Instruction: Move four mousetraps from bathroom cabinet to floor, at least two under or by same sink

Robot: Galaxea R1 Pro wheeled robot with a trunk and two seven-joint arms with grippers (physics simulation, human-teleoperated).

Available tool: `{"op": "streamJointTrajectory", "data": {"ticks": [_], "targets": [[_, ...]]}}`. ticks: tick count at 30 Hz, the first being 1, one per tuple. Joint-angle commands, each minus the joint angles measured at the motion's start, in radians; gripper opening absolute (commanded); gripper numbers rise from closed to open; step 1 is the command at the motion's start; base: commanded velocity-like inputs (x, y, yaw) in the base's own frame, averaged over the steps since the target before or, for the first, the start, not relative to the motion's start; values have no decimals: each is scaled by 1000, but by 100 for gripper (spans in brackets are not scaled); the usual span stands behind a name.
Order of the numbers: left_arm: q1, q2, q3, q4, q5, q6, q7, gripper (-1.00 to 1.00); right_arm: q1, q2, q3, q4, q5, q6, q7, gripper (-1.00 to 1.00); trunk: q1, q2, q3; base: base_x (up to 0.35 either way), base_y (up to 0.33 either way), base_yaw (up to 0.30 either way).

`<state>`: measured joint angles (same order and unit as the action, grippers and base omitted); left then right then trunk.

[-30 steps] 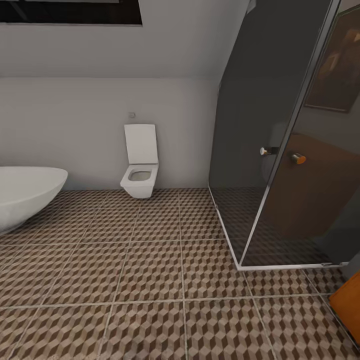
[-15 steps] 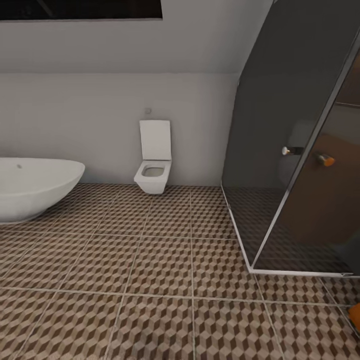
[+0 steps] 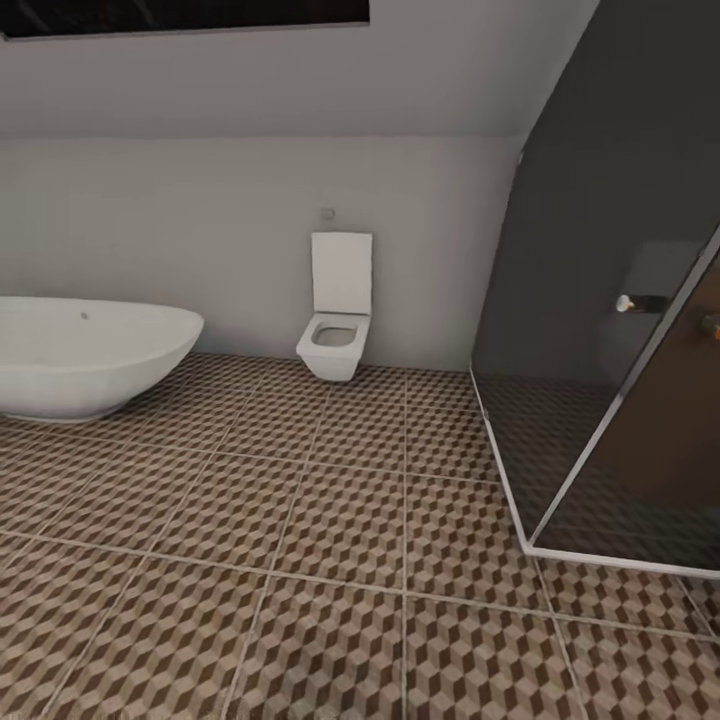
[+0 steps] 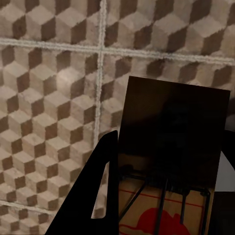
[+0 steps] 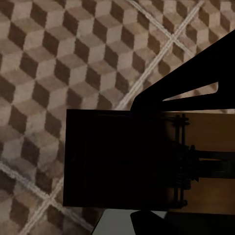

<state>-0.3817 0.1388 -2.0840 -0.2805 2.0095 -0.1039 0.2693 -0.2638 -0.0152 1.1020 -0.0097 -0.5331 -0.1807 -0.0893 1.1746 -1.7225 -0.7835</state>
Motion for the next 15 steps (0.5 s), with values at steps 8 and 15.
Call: {"op": "streamJointTrajectory", "data": {"ticks": [8, 15], "targets": [[-2, 1, -8, -6, 5, -7, 3, -100, 0, 0, 9, -1, -10, -2, -3, -100, 0, 0, -11, 0, 0, 198], [-2, 1, -8, -6, 5, -6, -1, -100, 0, -3, 9, -1, -9, -2, -3, -100, 0, 0, -14, 123, 0, 60]]}}
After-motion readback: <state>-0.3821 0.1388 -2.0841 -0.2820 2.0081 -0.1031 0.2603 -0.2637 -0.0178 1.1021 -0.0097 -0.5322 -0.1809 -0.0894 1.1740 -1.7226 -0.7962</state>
